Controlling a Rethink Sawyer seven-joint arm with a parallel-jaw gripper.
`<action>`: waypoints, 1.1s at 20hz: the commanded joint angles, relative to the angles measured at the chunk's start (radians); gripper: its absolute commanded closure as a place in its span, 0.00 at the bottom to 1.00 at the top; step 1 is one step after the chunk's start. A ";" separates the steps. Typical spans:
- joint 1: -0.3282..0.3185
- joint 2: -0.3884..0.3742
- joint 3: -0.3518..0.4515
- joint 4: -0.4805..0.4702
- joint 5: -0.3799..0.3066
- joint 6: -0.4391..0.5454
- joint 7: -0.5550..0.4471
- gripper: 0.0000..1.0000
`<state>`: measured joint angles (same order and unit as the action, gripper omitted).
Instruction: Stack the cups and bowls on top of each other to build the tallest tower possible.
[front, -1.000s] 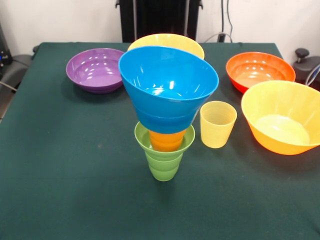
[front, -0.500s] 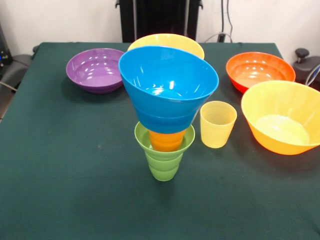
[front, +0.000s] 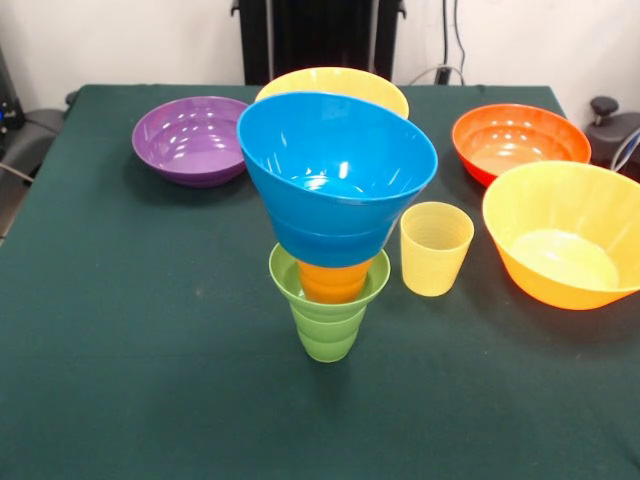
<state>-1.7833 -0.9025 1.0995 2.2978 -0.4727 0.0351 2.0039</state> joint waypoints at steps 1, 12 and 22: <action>0.112 0.102 -0.156 0.061 -0.165 -0.082 0.046 0.00; 0.146 0.168 -0.223 0.023 -0.238 -0.115 0.043 0.00; 0.239 0.277 -0.362 -0.062 -0.329 -0.200 0.052 0.00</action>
<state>-1.6570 -0.7431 0.8660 2.3025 -0.6867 -0.1006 2.0039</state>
